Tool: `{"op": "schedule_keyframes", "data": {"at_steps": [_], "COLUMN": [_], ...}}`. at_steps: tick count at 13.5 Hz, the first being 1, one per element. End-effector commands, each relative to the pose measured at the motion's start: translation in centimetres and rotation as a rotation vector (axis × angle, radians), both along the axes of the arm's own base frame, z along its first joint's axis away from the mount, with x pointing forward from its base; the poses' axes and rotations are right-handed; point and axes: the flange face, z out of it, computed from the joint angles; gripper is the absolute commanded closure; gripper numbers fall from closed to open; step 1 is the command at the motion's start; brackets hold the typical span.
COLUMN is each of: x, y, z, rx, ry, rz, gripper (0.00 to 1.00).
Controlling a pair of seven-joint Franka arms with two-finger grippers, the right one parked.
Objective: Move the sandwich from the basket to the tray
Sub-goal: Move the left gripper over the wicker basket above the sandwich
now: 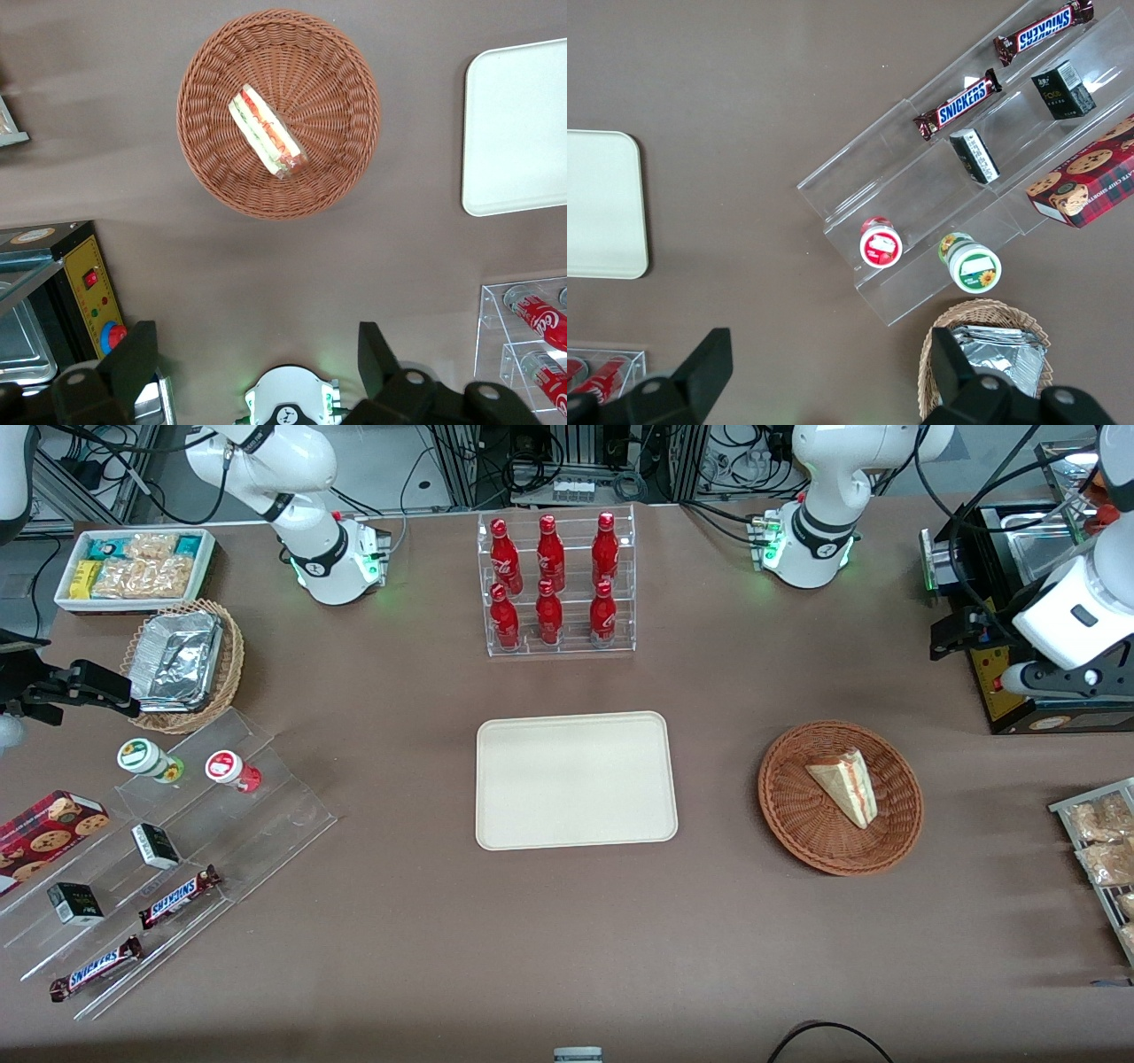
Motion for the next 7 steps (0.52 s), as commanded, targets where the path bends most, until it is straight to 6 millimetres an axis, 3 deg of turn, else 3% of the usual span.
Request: {"op": "schedule_keyframes", "data": {"at_steps": [1,5,7], "x": [-0.1,0.4,0.8], "y": [0.1,-0.2,-0.2], "z": [0.3,-1.1,-3.0], "rx": [-0.009,0.001,0.001], "ry": [0.007,0.011,0.026], "rz": [-0.003,-0.013,-0.012], "gripper": [0.0,0.0,0.0]}}
